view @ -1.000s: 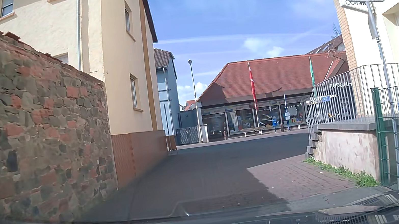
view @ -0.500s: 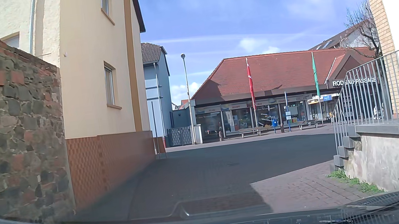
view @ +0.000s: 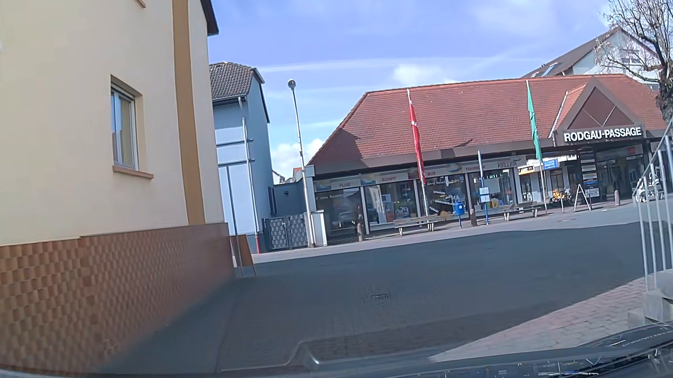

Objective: Follow the waypoints while adhering to traffic rules and regulations

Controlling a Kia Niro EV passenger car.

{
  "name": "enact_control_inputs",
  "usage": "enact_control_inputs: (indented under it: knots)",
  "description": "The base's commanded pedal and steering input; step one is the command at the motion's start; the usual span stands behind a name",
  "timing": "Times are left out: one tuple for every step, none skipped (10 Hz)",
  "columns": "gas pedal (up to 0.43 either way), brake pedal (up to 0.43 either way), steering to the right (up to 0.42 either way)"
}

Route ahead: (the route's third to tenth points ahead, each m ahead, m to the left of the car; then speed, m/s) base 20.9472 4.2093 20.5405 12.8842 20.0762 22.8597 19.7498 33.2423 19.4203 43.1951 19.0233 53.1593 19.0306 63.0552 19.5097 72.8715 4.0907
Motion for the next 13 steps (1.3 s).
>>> enact_control_inputs:
  knots:
    - [0.0, 0.0, 0.073]
    - [0.0, 0.0, 0.087]
    - [0.0, 0.0, 0.103]
    - [0.0, 0.0, 0.123]
    - [0.0, 0.0, 0.144]
    - [0.0, 0.0, 0.163]
    - [0.0, 0.0, 0.184]
    - [0.0, 0.0, 0.196]
    - [0.0, 0.0, 0.203]
    - [0.0, 0.0, 0.209]
    - [0.0, 0.0, 0.214]
    - [0.0, 0.024, 0.219]
    - [0.0, 0.061, 0.22]
